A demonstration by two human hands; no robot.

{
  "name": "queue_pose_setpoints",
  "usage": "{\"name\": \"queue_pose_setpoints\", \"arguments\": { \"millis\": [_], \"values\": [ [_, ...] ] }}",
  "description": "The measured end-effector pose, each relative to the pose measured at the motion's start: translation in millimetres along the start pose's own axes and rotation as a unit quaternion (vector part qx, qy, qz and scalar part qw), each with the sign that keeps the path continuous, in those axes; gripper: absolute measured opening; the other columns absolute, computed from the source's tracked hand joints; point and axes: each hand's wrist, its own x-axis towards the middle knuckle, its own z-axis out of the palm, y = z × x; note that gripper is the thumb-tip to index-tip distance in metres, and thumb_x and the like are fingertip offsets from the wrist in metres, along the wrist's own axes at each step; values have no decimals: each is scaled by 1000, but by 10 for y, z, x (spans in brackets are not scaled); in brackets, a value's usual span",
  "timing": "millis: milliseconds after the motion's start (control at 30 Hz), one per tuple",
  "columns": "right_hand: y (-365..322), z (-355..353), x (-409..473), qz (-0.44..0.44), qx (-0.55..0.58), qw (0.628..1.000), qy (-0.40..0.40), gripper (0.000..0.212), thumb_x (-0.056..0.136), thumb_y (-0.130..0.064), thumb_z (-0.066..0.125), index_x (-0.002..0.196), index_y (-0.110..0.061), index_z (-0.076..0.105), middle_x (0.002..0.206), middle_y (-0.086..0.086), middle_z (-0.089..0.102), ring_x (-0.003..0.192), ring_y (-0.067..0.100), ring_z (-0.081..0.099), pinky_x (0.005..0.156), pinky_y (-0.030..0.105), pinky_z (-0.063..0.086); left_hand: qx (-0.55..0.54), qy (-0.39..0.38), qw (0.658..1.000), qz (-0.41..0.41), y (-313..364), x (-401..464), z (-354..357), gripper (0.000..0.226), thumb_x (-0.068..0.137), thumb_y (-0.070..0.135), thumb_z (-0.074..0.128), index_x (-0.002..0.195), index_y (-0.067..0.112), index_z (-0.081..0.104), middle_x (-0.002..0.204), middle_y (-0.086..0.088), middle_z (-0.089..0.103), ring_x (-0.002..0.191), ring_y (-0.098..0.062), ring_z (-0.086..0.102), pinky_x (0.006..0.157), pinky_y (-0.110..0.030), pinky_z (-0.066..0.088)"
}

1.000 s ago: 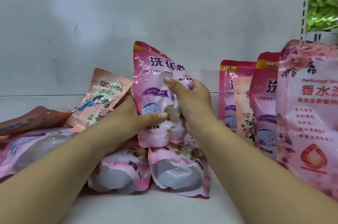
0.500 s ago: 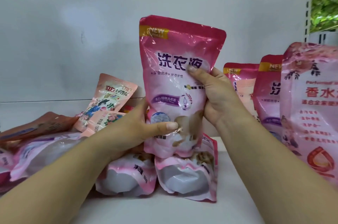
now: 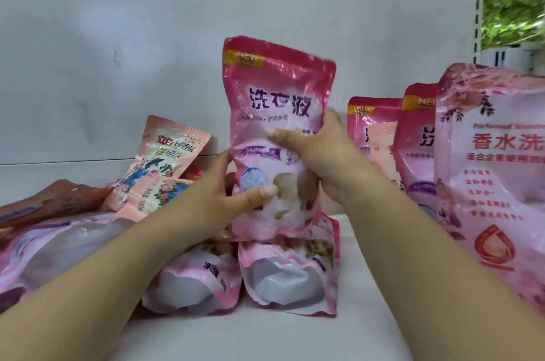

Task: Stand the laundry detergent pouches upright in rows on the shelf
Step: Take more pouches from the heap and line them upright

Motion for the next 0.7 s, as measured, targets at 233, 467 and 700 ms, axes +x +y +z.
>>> {"name": "queue_pose_setpoints", "arguments": {
  "millis": [233,467,700],
  "values": [
    [159,-197,26,-166,-146,969,114,81,84,-18,64,145,-27,12,132,-4,47,96,-2,34,59,-5,31,343,-246,906,-22,54,-84,89,96,51,90,34,138,52,18,145,27,23,140,-2,13,108,-20,13],
    [440,-158,88,-98,-202,967,119,82,88,-30,58,146,-30,2,141,6,38,91,16,49,81,27,51,365,-288,885,23,83,-82,31,84,35,95,38,110,58,49,127,18,54,120,-3,44,96,-11,34],
    [519,-174,118,-38,-203,970,124,81,89,-34,55,147,-27,-1,151,5,25,114,12,42,83,20,36,320,-317,892,35,137,-88,-92,72,29,94,42,90,59,59,111,41,52,105,10,52,92,-9,37]
  ]
}}
